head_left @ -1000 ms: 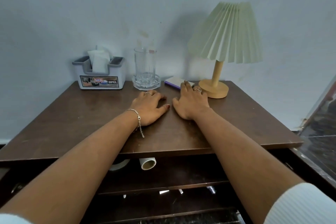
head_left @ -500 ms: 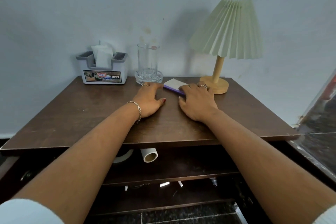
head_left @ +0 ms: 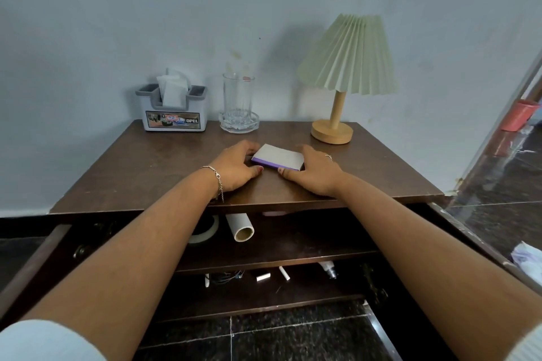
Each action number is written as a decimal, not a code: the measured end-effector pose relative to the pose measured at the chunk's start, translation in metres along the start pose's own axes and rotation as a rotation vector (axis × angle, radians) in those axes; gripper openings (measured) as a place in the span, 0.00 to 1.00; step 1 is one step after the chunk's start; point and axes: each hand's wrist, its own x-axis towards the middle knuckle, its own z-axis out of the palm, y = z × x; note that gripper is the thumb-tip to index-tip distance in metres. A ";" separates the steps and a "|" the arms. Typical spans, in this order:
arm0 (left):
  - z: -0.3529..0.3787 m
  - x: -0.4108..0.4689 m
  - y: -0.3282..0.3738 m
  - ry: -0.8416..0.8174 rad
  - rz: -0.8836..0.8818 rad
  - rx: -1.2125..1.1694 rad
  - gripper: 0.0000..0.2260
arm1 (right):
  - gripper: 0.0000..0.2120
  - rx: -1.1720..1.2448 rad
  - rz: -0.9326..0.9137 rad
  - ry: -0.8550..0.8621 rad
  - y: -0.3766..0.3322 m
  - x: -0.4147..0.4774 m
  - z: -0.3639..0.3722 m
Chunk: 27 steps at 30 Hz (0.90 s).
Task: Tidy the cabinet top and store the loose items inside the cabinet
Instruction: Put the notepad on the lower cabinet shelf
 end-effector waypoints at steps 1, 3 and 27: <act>0.000 -0.003 0.000 -0.002 0.001 -0.027 0.23 | 0.34 0.000 -0.011 0.013 -0.002 -0.002 -0.001; -0.001 -0.011 0.002 -0.004 -0.005 -0.097 0.23 | 0.33 -0.008 -0.050 0.049 -0.006 -0.008 -0.004; -0.039 -0.152 -0.004 0.240 -0.358 -1.259 0.09 | 0.36 0.702 -0.162 -0.181 -0.081 -0.103 0.002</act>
